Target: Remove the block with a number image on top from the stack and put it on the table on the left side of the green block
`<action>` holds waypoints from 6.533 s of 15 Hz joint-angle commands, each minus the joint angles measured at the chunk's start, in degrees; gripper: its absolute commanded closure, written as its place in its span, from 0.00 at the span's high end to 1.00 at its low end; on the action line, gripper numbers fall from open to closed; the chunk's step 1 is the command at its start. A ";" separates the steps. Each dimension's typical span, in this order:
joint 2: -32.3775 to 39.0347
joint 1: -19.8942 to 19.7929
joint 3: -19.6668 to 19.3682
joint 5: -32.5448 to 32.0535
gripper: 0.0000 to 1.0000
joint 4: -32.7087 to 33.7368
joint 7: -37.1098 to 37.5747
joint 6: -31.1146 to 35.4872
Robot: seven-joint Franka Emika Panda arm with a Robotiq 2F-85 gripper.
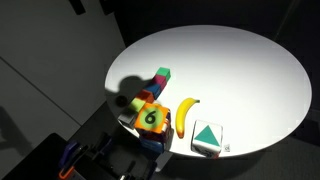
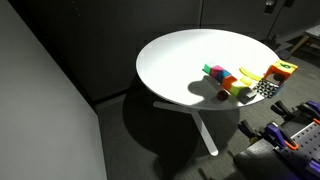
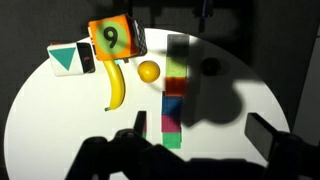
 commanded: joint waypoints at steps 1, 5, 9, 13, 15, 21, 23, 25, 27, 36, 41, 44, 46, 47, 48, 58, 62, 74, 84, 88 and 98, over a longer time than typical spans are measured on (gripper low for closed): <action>-1.27 -0.34 0.14 -1.07 1.00 -1.71 0.68 -1.95; -2.21 -0.29 -0.34 -2.65 1.00 -4.93 -1.65 0.41; -2.52 -0.24 -1.08 -4.30 1.00 -8.28 -4.25 5.53; -2.33 -0.53 -1.69 -6.01 1.00 -11.89 -5.81 10.28; -2.21 -0.69 -1.86 -6.79 1.00 -13.44 -6.08 11.52; -1.61 -2.06 -0.78 -13.42 1.00 -17.21 -3.37 13.06; -1.59 -2.38 -0.78 -15.07 1.00 -18.18 -2.92 13.26; -1.60 -2.48 -0.94 -15.73 1.00 -18.83 -2.86 13.16; -1.66 -2.39 -1.17 -15.43 1.00 -19.05 -3.12 12.88; -0.21 -1.86 -1.36 -14.25 1.00 -18.01 -4.05 12.15; 3.56 -2.45 -1.85 -14.44 1.00 -16.85 -3.31 13.65; 4.95 -2.95 -2.01 -14.96 1.00 -17.27 -2.53 16.77; 6.05 -3.50 -2.10 -15.24 1.00 -17.54 -1.95 19.20; 6.62 -3.76 -2.15 -15.27 1.00 -17.56 -1.95 20.14; 7.27 -4.05 -2.26 -15.28 1.00 -17.59 -2.00 21.04; 12.16 -5.44 -3.75 -15.50 1.00 -18.04 -2.84 25.96; 13.73 -5.65 -4.55 -15.62 1.00 -18.16 -2.84 26.81; 16.70 -6.50 -5.94 -16.40 1.00 -18.52 -3.22 27.97; 18.28 -6.64 -6.31 -21.54 1.00 -18.55 -2.30 29.30; 18.75 -6.62 -6.41 -21.86 1.00 -18.53 -2.25 29.37; 18.67 -6.68 -6.87 -21.75 0.29 -18.32 -2.70 28.97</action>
